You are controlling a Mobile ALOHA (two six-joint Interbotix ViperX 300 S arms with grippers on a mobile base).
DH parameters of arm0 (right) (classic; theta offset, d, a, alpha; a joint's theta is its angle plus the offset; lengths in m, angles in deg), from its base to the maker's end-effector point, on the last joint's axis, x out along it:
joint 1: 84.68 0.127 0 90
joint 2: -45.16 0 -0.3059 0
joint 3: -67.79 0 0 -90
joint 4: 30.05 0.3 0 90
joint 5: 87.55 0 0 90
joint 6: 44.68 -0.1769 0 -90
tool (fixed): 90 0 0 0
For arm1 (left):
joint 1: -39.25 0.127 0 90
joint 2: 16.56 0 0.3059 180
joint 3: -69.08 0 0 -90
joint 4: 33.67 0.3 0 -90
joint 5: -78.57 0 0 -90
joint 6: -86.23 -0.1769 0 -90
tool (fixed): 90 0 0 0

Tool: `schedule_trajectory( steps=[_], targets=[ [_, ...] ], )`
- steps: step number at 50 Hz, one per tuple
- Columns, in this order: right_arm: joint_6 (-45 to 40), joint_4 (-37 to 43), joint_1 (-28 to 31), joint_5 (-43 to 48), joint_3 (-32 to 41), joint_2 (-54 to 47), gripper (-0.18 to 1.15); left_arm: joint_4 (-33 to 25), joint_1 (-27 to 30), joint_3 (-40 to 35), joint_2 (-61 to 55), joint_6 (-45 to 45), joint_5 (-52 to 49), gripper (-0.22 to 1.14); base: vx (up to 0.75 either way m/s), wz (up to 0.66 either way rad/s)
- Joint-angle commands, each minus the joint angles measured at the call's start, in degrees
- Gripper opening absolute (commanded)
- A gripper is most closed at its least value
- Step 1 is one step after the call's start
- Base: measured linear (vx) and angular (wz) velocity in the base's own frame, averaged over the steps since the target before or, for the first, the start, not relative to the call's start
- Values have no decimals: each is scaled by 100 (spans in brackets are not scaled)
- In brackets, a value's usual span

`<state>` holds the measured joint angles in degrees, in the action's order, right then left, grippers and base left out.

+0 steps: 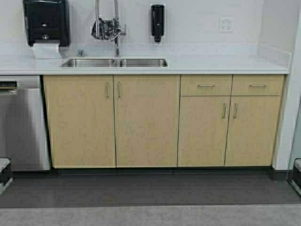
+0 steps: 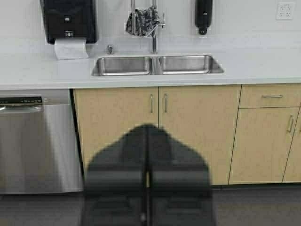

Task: Get the cloth and wipe up the spill under the wine glass

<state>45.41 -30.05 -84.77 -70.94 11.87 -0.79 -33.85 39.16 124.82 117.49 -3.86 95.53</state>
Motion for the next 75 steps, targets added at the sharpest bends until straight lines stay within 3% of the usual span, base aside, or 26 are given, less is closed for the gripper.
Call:
schedule_trajectory(
  steps=[1, 6, 40, 75],
  targets=[
    [-9, 9, 62, 0, -53, -62, 4, 9, -53, -18, 299, 79, -483, -4, 0, 0],
    [-9, 9, 62, 0, -44, -53, 6, 9, -53, -62, 343, 62, -571, 5, 0, 0],
    [-18, -18, -158, -193, 114, 9, 6, 18, -53, -149, 202, 141, -580, 2, 5, -4],
    [-149, -18, -158, -123, 123, 9, 6, 18, -53, 70, 167, 114, -211, 2, 30, 0]
  ],
)
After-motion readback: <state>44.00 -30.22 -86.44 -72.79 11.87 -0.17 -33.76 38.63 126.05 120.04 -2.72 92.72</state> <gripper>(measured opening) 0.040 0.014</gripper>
